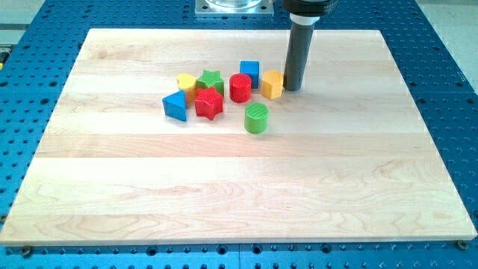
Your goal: Move the hexagon into the red circle
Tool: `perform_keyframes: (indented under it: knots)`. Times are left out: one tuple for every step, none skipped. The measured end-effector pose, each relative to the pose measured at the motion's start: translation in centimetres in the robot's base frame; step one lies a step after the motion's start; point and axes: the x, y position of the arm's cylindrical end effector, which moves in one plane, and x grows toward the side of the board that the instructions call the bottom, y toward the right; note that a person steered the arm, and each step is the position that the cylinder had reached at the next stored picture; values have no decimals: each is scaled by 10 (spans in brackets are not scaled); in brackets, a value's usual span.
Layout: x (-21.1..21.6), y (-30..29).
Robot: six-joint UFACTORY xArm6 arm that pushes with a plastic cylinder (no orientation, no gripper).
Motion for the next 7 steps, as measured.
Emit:
perform_keyframes:
  knots:
    - [-1,-4]
    - [3,-19]
    - [15,-39]
    - [13,-46]
    - [28,-34]
    - [40,-53]
    - [40,-79]
